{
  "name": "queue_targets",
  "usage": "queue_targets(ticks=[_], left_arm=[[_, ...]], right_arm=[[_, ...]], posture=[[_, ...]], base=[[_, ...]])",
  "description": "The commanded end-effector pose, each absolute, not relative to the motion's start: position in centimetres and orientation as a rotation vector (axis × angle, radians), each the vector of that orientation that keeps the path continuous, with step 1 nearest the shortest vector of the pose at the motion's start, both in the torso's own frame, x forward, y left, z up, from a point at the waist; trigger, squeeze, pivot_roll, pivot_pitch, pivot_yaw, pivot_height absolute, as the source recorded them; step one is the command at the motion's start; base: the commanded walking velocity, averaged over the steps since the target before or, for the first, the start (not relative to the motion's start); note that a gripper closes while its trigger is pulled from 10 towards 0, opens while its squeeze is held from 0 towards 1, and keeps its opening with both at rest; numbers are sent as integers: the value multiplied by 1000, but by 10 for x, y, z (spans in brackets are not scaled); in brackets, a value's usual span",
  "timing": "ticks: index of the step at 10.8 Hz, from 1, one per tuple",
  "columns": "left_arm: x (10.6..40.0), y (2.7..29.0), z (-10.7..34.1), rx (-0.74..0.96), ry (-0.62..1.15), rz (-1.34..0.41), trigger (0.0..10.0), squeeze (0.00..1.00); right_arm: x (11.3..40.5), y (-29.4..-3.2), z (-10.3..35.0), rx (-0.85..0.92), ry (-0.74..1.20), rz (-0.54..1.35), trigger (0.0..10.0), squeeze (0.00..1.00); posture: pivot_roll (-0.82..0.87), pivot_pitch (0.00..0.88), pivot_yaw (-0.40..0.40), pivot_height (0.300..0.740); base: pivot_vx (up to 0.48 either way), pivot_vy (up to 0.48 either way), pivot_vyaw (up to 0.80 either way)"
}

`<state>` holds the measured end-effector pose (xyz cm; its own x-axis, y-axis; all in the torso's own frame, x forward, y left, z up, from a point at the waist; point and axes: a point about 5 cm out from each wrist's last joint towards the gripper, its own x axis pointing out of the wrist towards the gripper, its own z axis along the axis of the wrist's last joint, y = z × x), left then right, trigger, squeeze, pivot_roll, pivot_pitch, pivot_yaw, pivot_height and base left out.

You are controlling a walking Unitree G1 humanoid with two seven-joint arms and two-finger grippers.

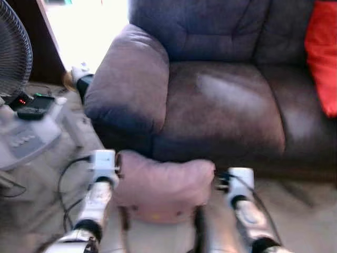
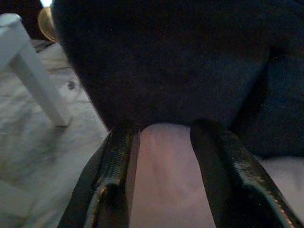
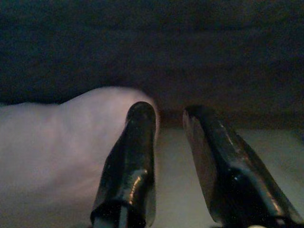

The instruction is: Move the pillow to the sofa from floor

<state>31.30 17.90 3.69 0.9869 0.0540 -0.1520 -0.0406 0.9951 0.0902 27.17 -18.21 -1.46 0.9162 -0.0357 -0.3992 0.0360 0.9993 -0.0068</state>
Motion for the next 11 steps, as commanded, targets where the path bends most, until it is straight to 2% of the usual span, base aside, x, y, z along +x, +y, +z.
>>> queue_targets(ticks=[1, 7, 8, 9, 11], left_arm=[[309, 192, 34, 109, 176, 71, 10000, 0], [308, 191, 31, 117, 193, 51, 10000, 0], [308, 192, 31, 118, 197, 51, 10000, 0], [307, 192, 30, 119, 205, 48, 10000, 0], [307, 190, 29, 117, 211, 42, 10000, 0]], right_arm=[[273, -171, -15, 24, 413, -17, 10000, 0], [270, -169, -20, 43, 454, -22, 10000, 0], [269, -168, -22, 88, 472, -30, 10000, 965], [267, -168, -24, 120, 497, -26, 10000, 1000], [266, -168, -27, 135, 535, -27, 10000, 1000]], posture=[[87, 78, -77, 494], [87, 93, -77, 494], [88, 100, -76, 494], [88, 101, -76, 494], [86, 96, -78, 494]], base=[[307, 0, 0], [0, 0, 0], [0, 0, 0], [0, 0, 0], [0, 0, 0]])
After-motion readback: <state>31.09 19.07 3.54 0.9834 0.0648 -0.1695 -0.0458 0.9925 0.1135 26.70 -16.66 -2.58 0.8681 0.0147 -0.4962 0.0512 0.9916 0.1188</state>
